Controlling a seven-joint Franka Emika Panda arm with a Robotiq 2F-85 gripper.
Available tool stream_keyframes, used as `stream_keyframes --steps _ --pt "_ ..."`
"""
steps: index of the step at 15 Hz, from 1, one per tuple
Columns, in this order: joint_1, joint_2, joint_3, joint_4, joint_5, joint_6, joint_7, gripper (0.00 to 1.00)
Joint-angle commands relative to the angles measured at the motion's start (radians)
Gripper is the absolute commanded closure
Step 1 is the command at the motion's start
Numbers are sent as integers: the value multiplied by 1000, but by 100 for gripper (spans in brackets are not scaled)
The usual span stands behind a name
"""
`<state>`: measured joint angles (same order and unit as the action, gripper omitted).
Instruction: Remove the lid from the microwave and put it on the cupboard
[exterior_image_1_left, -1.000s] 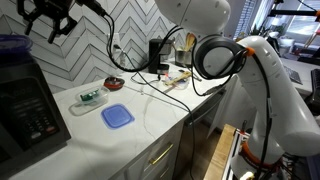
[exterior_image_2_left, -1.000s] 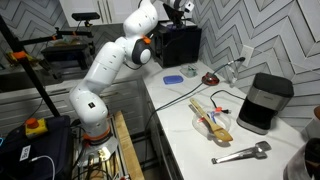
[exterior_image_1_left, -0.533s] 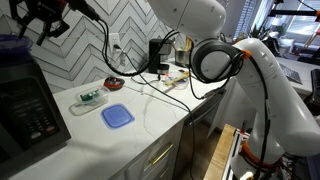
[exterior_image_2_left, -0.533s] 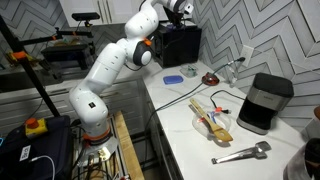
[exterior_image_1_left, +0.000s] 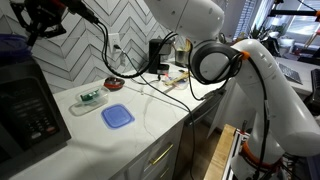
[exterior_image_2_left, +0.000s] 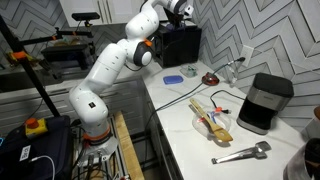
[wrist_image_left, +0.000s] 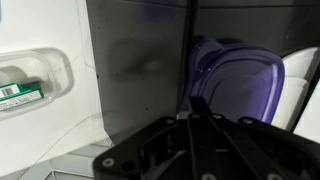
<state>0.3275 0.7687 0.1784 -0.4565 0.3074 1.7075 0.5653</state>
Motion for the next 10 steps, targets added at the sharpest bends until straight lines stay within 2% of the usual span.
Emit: stream_keyframes --steps 1,2,3,10 --pt "-6 6 14 13 0 3 6 100" --pt "-8 -1 15 11 1 4 3 100" --pt "-11 -18 18 -7 2 8 -5 82" --pt "-7 -40 2 -28 -21 78 3 29"
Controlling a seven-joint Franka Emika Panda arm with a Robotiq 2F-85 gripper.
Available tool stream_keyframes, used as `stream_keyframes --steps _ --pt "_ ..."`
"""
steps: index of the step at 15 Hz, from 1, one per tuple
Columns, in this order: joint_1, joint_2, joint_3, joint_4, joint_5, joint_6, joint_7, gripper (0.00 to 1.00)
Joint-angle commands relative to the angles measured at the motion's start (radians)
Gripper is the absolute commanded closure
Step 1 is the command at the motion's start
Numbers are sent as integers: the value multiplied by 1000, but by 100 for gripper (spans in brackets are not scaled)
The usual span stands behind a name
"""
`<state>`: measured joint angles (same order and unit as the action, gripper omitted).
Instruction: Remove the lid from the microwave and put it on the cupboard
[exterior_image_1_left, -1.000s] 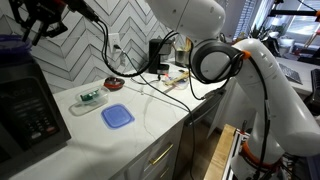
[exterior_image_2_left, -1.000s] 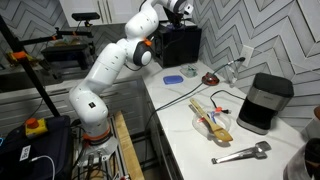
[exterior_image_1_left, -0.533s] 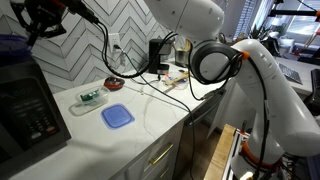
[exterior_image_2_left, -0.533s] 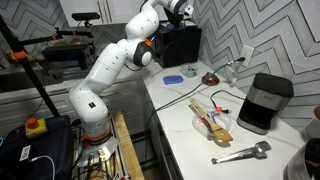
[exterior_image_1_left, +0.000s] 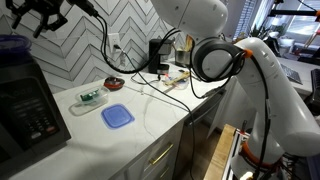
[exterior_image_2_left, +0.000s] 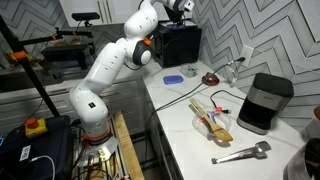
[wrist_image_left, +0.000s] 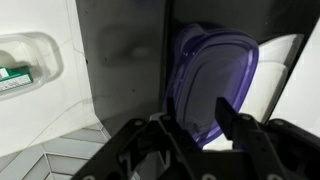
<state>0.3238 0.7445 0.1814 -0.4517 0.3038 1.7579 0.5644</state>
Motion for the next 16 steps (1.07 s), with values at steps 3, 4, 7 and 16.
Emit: stream_keyframes --steps 3,4,7,16 --pt "0 19 -6 0 -25 10 17 7" --pt "0 24 -7 0 -27 8 18 1" --pt "3 35 -7 3 -31 6 16 30" --pt "-1 47 -3 5 -25 7 17 92"
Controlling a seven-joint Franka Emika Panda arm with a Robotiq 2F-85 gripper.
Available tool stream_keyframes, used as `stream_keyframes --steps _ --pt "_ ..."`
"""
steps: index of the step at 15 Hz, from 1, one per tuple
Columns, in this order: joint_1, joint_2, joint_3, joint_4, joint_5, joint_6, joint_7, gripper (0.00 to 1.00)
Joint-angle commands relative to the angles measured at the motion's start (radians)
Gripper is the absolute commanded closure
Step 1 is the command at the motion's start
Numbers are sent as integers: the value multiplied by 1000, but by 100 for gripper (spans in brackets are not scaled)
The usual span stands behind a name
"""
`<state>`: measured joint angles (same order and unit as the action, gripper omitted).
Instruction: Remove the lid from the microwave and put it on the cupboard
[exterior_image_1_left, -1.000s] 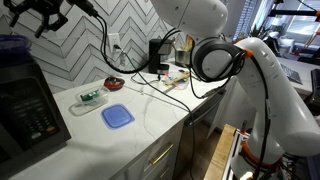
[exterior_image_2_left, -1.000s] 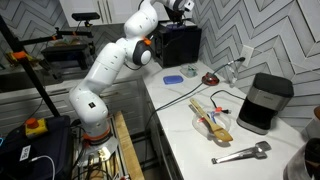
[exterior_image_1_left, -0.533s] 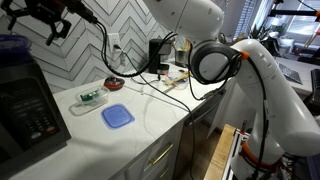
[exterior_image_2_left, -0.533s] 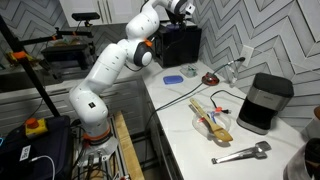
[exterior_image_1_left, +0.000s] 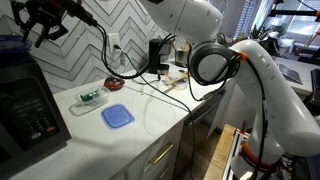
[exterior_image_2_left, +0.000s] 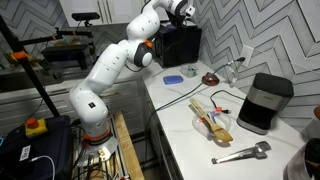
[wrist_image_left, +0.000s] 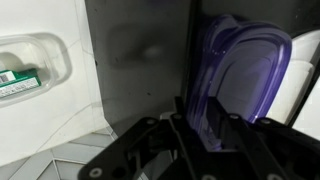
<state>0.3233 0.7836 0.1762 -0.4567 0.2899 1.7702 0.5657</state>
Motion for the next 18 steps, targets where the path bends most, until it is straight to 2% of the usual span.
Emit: stream_keyframes --steps 1,10,11,12,14,15,17,18 --pt "-1 8 3 11 -10 -5 16 100" --pt "-14 -33 -3 -14 -16 24 13 100" --pt "-13 -42 -7 -19 -24 30 5 74" --pt "-8 -50 -13 -20 -35 35 -6 73" --pt "10 -79 -32 -31 -84 -7 -44 60" --pt "-10 -54 -5 -26 -44 34 -24 78" --pt "2 -60 -14 -12 -64 19 -32 62" --pt "6 -54 -16 4 -69 10 -33 59"
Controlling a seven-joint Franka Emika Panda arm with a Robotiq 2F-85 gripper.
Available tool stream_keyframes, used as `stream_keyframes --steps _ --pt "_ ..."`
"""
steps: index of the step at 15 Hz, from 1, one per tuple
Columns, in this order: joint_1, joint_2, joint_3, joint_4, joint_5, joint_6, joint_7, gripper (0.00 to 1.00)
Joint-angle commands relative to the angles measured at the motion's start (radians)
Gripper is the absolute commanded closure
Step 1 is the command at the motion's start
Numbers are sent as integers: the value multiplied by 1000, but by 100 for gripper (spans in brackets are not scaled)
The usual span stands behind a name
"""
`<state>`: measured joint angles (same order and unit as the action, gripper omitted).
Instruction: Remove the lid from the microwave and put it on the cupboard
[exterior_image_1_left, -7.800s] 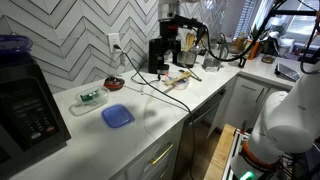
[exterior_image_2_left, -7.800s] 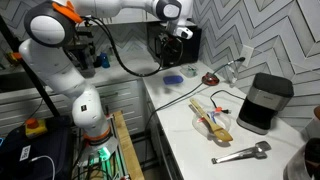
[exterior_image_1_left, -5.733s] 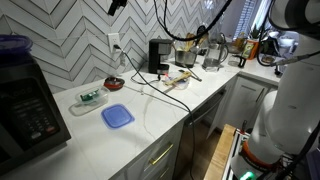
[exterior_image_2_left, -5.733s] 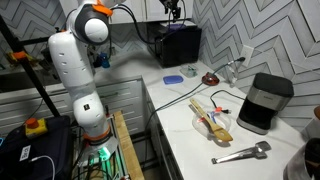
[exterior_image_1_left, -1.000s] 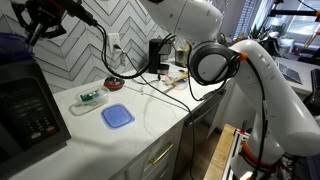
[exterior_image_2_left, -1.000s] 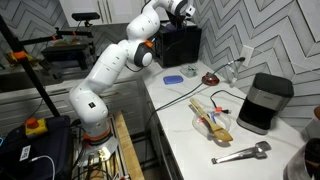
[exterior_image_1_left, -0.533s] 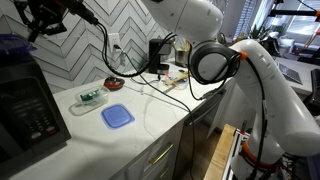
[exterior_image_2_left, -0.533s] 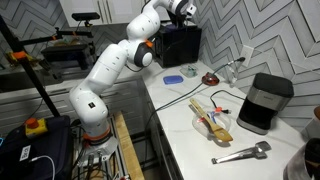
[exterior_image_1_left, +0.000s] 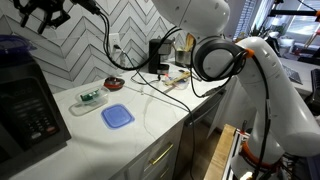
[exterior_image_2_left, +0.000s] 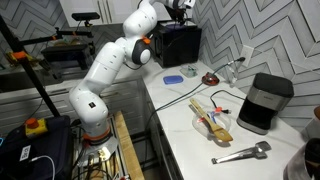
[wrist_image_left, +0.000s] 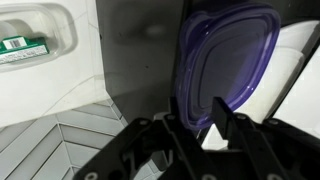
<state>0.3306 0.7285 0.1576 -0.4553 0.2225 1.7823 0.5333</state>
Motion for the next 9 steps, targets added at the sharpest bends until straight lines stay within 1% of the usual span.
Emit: stream_keyframes --steps 1,2,3,4,5,6,8,9 --pt "0 7 1 15 -4 -9 -1 59" --pt "1 11 -1 21 -5 -12 -2 34" --pt "7 23 -10 21 -16 36 -1 34" --pt "4 30 -3 20 -8 60 -15 28" --pt "4 37 -3 19 -8 83 -14 21" --pt "4 45 -2 19 -7 106 -18 12" --pt "4 61 1 17 -4 141 -24 0" --pt "4 69 6 14 0 149 -26 0"
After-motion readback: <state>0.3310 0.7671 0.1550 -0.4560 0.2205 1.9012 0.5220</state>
